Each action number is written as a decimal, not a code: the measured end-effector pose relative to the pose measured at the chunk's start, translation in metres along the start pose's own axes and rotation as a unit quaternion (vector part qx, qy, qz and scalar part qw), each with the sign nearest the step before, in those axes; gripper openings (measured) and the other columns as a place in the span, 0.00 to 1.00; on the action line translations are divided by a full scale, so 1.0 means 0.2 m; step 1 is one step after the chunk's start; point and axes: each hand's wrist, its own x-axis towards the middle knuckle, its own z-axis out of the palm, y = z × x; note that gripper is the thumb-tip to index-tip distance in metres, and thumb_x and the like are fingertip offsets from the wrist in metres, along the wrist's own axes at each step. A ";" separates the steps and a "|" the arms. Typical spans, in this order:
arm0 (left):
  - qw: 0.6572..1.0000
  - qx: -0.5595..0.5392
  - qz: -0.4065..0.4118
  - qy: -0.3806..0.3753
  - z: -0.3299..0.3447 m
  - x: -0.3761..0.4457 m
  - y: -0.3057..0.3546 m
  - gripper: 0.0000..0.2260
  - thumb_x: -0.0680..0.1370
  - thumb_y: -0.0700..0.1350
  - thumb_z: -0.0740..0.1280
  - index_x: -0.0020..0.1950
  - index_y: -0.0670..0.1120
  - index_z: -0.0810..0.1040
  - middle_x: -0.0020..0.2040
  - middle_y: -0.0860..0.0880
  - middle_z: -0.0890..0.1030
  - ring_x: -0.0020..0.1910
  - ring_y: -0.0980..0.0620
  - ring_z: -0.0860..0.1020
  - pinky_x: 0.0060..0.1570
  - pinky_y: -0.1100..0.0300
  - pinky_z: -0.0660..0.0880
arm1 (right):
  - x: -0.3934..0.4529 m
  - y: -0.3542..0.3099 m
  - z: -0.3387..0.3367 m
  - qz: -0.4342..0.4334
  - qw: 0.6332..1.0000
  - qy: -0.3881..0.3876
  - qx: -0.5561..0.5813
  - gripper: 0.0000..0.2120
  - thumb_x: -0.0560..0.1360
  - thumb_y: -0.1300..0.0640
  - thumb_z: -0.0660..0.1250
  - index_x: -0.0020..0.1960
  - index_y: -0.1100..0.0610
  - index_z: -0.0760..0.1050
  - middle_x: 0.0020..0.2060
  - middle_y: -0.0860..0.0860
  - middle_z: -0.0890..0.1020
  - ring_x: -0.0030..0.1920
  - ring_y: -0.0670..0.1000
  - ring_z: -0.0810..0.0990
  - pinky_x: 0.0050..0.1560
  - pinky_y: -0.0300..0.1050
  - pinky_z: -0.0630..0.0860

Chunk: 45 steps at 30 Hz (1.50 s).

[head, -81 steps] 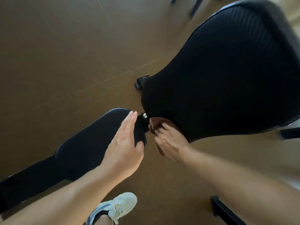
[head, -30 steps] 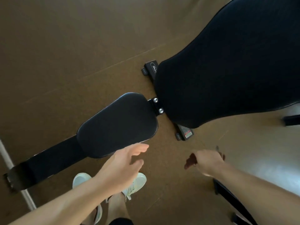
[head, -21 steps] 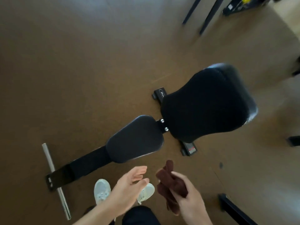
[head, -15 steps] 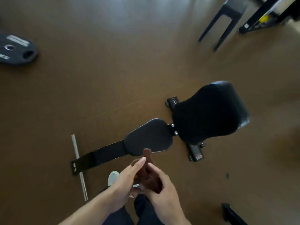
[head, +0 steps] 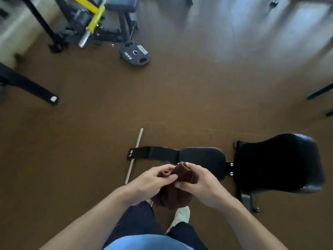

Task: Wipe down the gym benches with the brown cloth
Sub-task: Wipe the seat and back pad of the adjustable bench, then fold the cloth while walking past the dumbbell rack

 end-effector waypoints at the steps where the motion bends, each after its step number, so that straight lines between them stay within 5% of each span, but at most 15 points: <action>1: 0.999 -0.025 -0.003 0.023 0.01 -0.06 -0.02 0.10 0.85 0.49 0.63 0.60 0.56 0.83 0.57 0.49 0.85 0.59 0.51 0.83 0.60 0.57 0.78 | -0.01 -0.02 0.03 -0.011 1.000 0.003 -0.003 0.16 0.74 0.45 0.79 0.59 0.36 0.80 0.53 0.38 0.84 0.57 0.42 0.81 0.59 0.47 0.79; 5: 0.978 -0.108 -0.020 0.176 0.00 -0.33 -0.22 0.12 0.86 0.50 0.60 0.59 0.57 0.84 0.55 0.53 0.86 0.58 0.53 0.82 0.61 0.59 0.77 | -0.08 -0.07 0.26 -0.055 0.997 0.045 0.018 0.09 0.74 0.56 0.80 0.47 0.42 0.86 0.40 0.44 0.86 0.42 0.48 0.84 0.45 0.52 0.82; 9: 0.920 -0.206 -0.042 0.332 -0.07 -0.64 -0.52 0.12 0.85 0.52 0.61 0.57 0.61 0.84 0.58 0.53 0.85 0.59 0.52 0.82 0.63 0.55 0.77 | -0.15 -0.20 0.55 -0.124 0.992 0.029 0.013 0.12 0.74 0.58 0.78 0.52 0.43 0.89 0.45 0.39 0.88 0.47 0.47 0.87 0.57 0.55 0.83; 11: 0.870 -0.279 -0.047 0.403 -0.12 -0.78 -0.67 0.10 0.85 0.51 0.63 0.60 0.59 0.83 0.63 0.52 0.83 0.61 0.52 0.81 0.58 0.58 0.77 | -0.17 -0.30 0.69 -0.153 0.988 0.017 -0.010 0.11 0.74 0.58 0.78 0.51 0.43 0.88 0.44 0.37 0.88 0.46 0.44 0.87 0.52 0.48 0.83; 16: 0.802 -0.299 -0.078 0.511 -0.23 -1.21 -1.06 0.30 0.83 0.51 0.66 0.82 0.58 0.57 0.79 0.52 0.63 0.79 0.47 0.63 0.76 0.46 0.63 | -0.18 -0.60 1.14 -0.209 0.962 -0.136 -0.111 0.08 0.75 0.60 0.78 0.52 0.48 0.87 0.40 0.38 0.87 0.42 0.42 0.85 0.41 0.33 0.77; 20: 0.797 -0.181 -0.075 0.571 -0.29 -1.57 -1.33 0.19 0.81 0.45 0.69 0.70 0.60 0.74 0.70 0.60 0.75 0.72 0.57 0.71 0.72 0.53 0.70 | -0.24 -0.89 1.74 -0.072 0.959 -0.250 -0.112 0.05 0.81 0.50 0.72 0.50 0.49 0.84 0.38 0.45 0.87 0.35 0.45 0.85 0.36 0.51 0.82; 22: 0.793 -0.191 -0.058 0.576 -0.31 -1.75 -1.44 0.17 0.79 0.41 0.69 0.60 0.62 0.76 0.60 0.62 0.81 0.62 0.62 0.78 0.64 0.61 0.75 | -0.30 -1.02 2.04 -0.058 0.948 -0.286 -0.129 0.08 0.81 0.47 0.72 0.48 0.51 0.84 0.36 0.48 0.86 0.32 0.44 0.83 0.29 0.45 0.80; 26: 0.732 -0.271 -0.015 0.625 -0.38 -2.03 -1.61 0.18 0.77 0.40 0.72 0.62 0.58 0.75 0.53 0.60 0.84 0.53 0.65 0.81 0.50 0.68 0.79 | -0.45 -1.22 2.50 -0.115 0.904 -0.354 -0.208 0.06 0.80 0.46 0.73 0.50 0.48 0.85 0.40 0.45 0.86 0.37 0.43 0.84 0.31 0.31 0.74; 31: 0.592 -0.440 0.039 0.674 -0.51 -2.26 -1.81 0.23 0.77 0.33 0.71 0.68 0.51 0.75 0.55 0.52 0.86 0.52 0.56 0.85 0.46 0.61 0.81 | -0.54 -1.37 2.91 -0.108 0.848 -0.486 -0.178 0.22 0.78 0.63 0.75 0.68 0.46 0.79 0.54 0.44 0.88 0.56 0.45 0.87 0.57 0.51 0.85; 34: 0.534 -0.432 0.041 0.726 -0.63 -2.39 -1.90 0.23 0.78 0.35 0.72 0.69 0.52 0.75 0.54 0.54 0.86 0.51 0.62 0.84 0.44 0.66 0.80 | -0.53 -1.46 3.15 -0.114 0.845 -0.496 -0.167 0.15 0.80 0.65 0.72 0.62 0.49 0.81 0.51 0.45 0.89 0.53 0.46 0.88 0.55 0.54 0.86; 37: 0.499 -0.410 0.037 0.763 -0.80 -2.52 -1.99 0.25 0.78 0.42 0.74 0.71 0.60 0.73 0.57 0.59 0.84 0.55 0.62 0.83 0.48 0.61 0.82 | -0.51 -1.60 3.40 -0.204 0.822 -0.501 -0.180 0.11 0.82 0.64 0.70 0.57 0.50 0.84 0.48 0.45 0.88 0.50 0.44 0.87 0.50 0.47 0.87; 41: 0.465 -0.356 0.003 0.810 -1.07 -2.73 -2.08 0.20 0.77 0.49 0.72 0.55 0.75 0.74 0.57 0.59 0.81 0.53 0.63 0.81 0.49 0.63 0.80 | -0.50 -1.87 3.74 -0.326 0.757 -0.540 -0.172 0.12 0.80 0.61 0.73 0.61 0.50 0.85 0.49 0.44 0.83 0.46 0.42 0.85 0.42 0.39 0.84; 45: 0.420 -0.371 -0.011 0.828 -1.35 -2.87 -2.15 0.15 0.79 0.46 0.70 0.63 0.63 0.77 0.58 0.60 0.82 0.56 0.64 0.80 0.56 0.63 0.78 | -0.42 -2.22 4.08 -0.425 0.642 -0.587 -0.251 0.19 0.76 0.56 0.78 0.63 0.41 0.80 0.48 0.37 0.85 0.52 0.40 0.84 0.54 0.37 0.82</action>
